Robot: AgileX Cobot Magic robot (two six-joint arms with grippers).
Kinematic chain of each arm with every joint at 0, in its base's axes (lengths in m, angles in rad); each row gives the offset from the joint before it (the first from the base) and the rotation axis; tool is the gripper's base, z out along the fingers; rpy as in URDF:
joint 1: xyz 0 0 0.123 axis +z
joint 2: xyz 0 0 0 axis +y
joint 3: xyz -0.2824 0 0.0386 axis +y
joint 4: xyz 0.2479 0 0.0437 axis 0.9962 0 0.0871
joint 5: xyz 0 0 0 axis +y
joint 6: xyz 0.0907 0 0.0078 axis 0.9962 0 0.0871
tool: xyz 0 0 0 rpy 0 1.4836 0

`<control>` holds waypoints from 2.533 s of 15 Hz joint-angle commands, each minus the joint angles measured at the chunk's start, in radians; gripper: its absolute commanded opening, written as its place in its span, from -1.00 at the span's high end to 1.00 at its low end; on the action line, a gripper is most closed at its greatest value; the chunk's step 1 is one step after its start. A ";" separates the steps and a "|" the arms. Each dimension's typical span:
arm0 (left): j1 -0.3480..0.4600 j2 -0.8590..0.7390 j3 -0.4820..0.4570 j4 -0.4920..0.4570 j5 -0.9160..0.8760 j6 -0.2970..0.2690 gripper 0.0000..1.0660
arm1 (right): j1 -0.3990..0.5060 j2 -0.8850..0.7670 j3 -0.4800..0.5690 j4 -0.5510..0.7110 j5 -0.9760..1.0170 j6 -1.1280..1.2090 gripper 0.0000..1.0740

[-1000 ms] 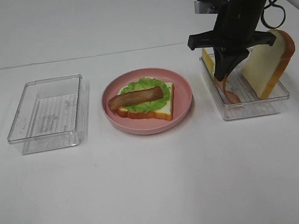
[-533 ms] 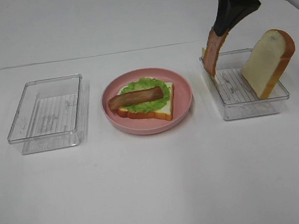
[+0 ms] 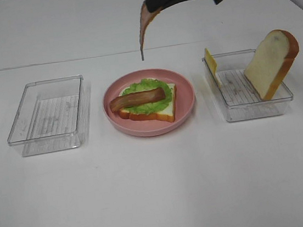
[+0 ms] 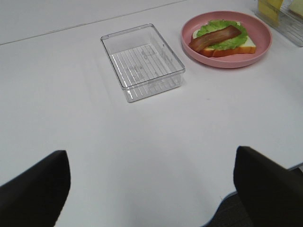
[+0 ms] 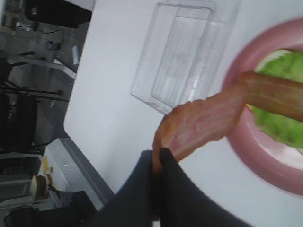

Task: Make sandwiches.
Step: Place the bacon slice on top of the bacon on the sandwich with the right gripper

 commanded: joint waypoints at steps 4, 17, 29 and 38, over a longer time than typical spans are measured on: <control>0.004 -0.021 0.001 -0.005 -0.009 0.001 -0.66 | 0.083 0.161 -0.007 0.169 -0.190 -0.089 1.00; 0.004 -0.021 0.001 -0.005 -0.009 0.001 -0.66 | 0.082 0.333 -0.007 0.330 -0.324 -0.067 1.00; 0.004 -0.021 0.001 -0.005 -0.009 0.001 -0.66 | 0.068 0.263 -0.006 -0.300 -0.284 0.290 1.00; 0.004 -0.021 0.001 -0.005 -0.009 0.001 -0.66 | 0.069 0.256 -0.006 -0.349 -0.211 0.292 -0.52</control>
